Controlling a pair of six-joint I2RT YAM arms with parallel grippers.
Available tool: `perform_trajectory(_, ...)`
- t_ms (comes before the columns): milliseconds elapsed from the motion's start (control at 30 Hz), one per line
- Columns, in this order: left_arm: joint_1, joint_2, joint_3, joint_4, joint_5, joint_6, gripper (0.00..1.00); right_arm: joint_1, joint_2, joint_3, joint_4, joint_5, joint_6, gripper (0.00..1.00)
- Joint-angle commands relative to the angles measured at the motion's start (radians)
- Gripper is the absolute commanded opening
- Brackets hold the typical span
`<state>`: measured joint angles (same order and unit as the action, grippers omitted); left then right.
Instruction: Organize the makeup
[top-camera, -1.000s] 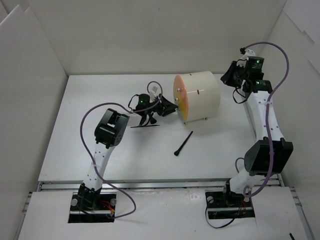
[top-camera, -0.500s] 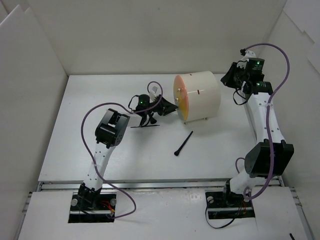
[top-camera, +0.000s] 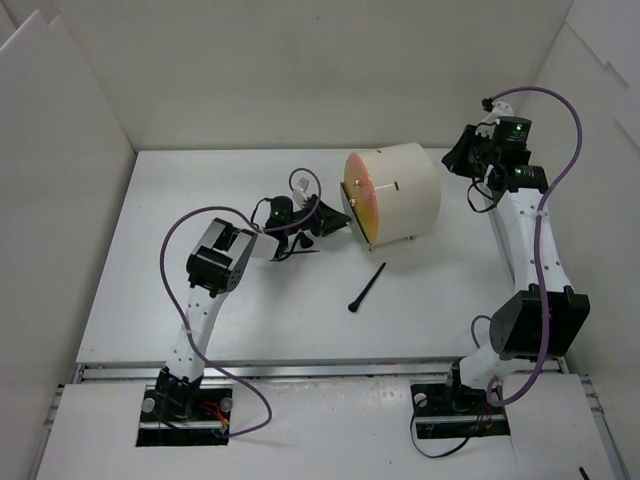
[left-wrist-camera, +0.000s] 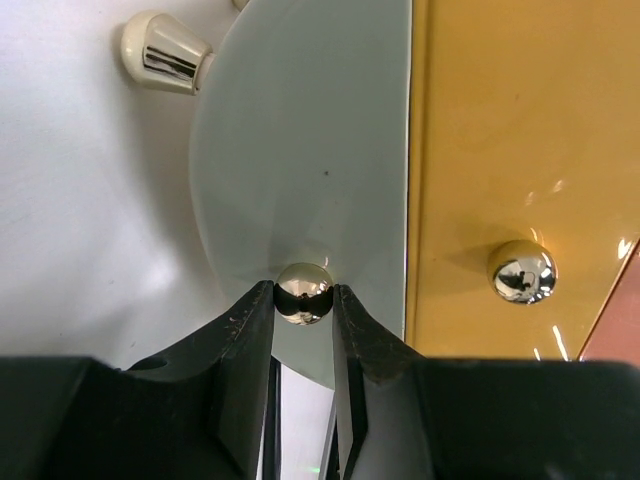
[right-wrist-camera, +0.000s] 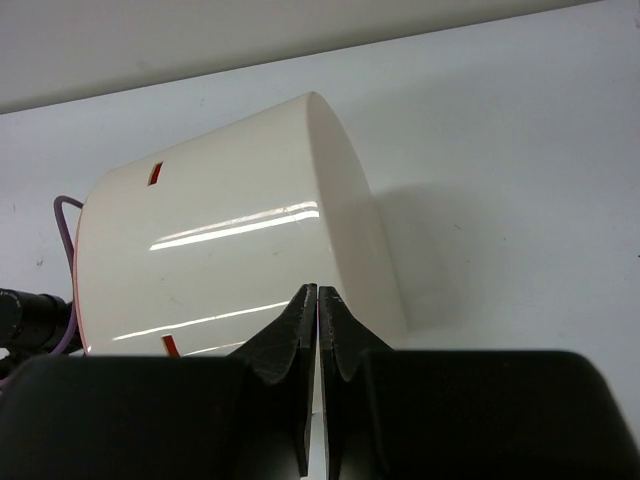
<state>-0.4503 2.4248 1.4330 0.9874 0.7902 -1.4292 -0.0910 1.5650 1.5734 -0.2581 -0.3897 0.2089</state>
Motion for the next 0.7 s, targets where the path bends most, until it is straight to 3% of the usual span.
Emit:
perform_trajectory(0, 0.021, -0.104, -0.006, 0.082, 0.044, 0.012, 0.0, 0.014, -0.072, 0.002, 0.045, -0.037, -0.006, 0.01)
perform_trajectory(300, 0.039, -0.15, -0.054, 0.051, 0.063, 0.049, 0.0, 0.142, -0.125, -0.015, 0.043, 0.02, -0.071, 0.0)
perform_trajectory(667, 0.082, -0.231, -0.178, 0.045, 0.083, 0.085, 0.0, 0.169, -0.158, -0.044, 0.043, 0.049, -0.078, 0.0)
